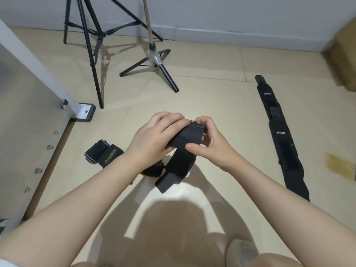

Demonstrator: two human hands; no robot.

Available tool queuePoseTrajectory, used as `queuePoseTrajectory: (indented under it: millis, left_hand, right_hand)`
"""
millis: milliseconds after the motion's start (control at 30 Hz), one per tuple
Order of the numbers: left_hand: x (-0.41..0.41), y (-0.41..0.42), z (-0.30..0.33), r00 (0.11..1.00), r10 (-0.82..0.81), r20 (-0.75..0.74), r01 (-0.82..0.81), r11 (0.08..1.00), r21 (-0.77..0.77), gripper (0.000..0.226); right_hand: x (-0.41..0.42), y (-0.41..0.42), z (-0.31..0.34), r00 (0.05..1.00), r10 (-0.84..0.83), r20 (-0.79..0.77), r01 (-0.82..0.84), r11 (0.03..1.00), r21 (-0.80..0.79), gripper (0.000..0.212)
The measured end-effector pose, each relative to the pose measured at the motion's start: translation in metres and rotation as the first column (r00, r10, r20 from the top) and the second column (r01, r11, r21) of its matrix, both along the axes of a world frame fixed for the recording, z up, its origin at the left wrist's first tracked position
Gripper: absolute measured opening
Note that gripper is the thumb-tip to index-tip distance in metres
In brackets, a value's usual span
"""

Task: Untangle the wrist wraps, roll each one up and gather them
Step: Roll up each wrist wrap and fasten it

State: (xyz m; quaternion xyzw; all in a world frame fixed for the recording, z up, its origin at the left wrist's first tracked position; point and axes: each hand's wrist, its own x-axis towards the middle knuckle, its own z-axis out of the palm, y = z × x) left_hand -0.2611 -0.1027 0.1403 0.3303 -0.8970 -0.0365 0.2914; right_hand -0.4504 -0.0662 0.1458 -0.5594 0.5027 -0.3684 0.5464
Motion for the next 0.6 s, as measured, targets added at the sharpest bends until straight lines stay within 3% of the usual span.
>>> queuePoseTrajectory:
  millis: [100, 167, 233, 300, 400, 467, 600]
  left_hand:
    - [0.000, 0.006, 0.014, 0.977, 0.107, -0.186, -0.035, 0.935, 0.353, 0.066]
    - [0.000, 0.011, 0.018, 0.907, 0.295, -0.301, -0.013, 0.734, 0.679, 0.084]
    - [0.003, 0.015, 0.012, 0.822, 0.438, -0.363, 0.138, 0.465, 0.874, 0.067]
    - [0.006, 0.014, 0.004, 0.779, 0.497, -0.383, 0.260, 0.300, 0.918, 0.043]
    - [0.002, 0.016, 0.001, 0.826, 0.447, -0.343, 0.276, 0.208, 0.938, 0.017]
    - [-0.004, 0.018, 0.000, 0.843, 0.443, -0.304, 0.261, 0.157, 0.952, 0.013]
    - [-0.011, 0.026, -0.013, 0.849, 0.495, -0.183, 0.183, 0.049, 0.982, 0.010]
  right_hand:
    - [0.002, 0.002, 0.004, 0.983, -0.085, 0.163, 0.082, 0.996, 0.026, 0.041]
    - [-0.001, 0.005, 0.002, 0.957, -0.130, 0.259, 0.109, 0.990, 0.093, 0.045]
    - [-0.006, 0.008, -0.002, 0.914, -0.171, 0.369, 0.107, 0.977, 0.187, 0.051]
    - [-0.010, 0.009, -0.004, 0.875, -0.200, 0.442, 0.092, 0.963, 0.254, 0.060]
    - [-0.013, 0.009, -0.009, 0.840, -0.253, 0.480, 0.085, 0.935, 0.344, 0.070]
    - [-0.014, 0.011, -0.011, 0.845, -0.255, 0.469, 0.070, 0.924, 0.375, 0.076]
    - [-0.016, 0.014, -0.019, 0.867, -0.276, 0.415, 0.124, 0.926, 0.356, 0.048]
